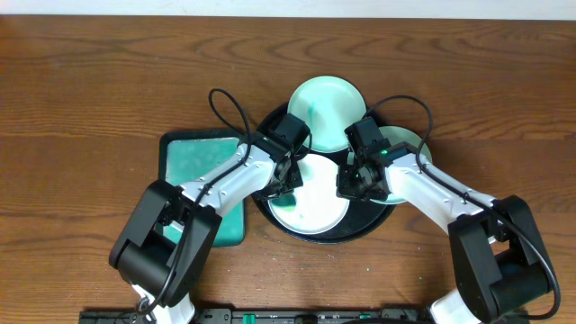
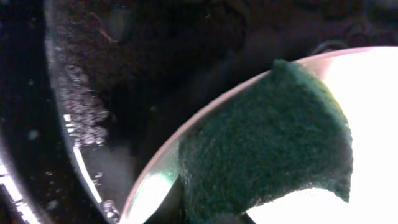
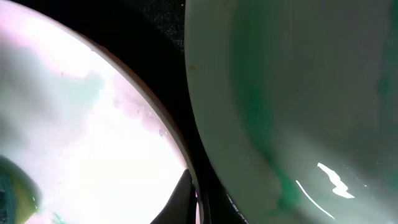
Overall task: Clean dirty plates on tray and stack at the side
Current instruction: 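Scrub the front white plate with the sponge in the left gripper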
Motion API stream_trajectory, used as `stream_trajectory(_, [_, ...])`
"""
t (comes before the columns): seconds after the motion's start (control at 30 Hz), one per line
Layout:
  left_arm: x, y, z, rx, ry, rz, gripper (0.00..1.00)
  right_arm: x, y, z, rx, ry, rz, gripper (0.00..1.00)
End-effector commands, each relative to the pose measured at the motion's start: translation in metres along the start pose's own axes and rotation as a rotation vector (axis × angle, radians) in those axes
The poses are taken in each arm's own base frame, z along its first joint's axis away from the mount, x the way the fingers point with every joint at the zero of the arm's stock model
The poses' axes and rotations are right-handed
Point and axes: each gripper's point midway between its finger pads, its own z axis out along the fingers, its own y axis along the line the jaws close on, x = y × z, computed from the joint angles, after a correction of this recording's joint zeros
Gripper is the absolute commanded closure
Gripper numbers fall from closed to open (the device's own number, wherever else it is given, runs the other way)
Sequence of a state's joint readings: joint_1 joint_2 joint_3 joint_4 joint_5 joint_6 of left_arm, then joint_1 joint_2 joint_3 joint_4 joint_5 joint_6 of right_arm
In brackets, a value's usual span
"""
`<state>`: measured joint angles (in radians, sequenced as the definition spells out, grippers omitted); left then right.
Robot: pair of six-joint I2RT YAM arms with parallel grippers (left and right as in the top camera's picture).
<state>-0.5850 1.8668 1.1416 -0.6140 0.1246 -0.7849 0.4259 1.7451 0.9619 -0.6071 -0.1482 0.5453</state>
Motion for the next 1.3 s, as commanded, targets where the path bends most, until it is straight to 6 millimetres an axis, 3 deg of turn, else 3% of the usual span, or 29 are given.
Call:
stream_trajectory(0.0, [0.009,-0.023,0.014,0.105,0.078,0.034,0.93,-0.012,-0.022,0.003,0.113,-0.056,0.045,0.99])
stream_trajectory(0.13, [0.049,-0.069,0.024,0.277,0.226,0.115,0.93,-0.011,-0.023,0.003,0.114,-0.055,0.045,0.99])
stream_trajectory(0.33, [0.072,-0.074,0.022,0.296,0.295,0.193,0.93,-0.010,-0.023,0.003,0.117,-0.050,0.045,0.99])
stream_trajectory(0.43, [0.078,-0.061,0.022,0.252,0.325,0.202,0.93,-0.010,-0.023,0.003,0.117,-0.050,0.045,0.99])
stream_trajectory(0.7, [0.043,0.002,0.018,-0.040,0.172,0.100,0.93,-0.010,-0.023,0.003,0.114,-0.049,0.045,0.99])
stream_trajectory(0.97, [-0.012,0.043,-0.022,-0.275,-0.146,0.111,0.93,-0.010,-0.023,0.003,0.114,-0.049,0.045,0.99])
stream_trajectory(1.1, [-0.025,0.034,-0.032,-0.238,-0.219,0.105,0.93,-0.010,-0.023,0.003,0.114,-0.049,0.045,0.99])
stream_trajectory(1.27, [-0.011,-0.019,-0.011,0.032,-0.105,0.119,0.93,-0.010,-0.023,0.003,0.114,-0.049,0.045,0.99])
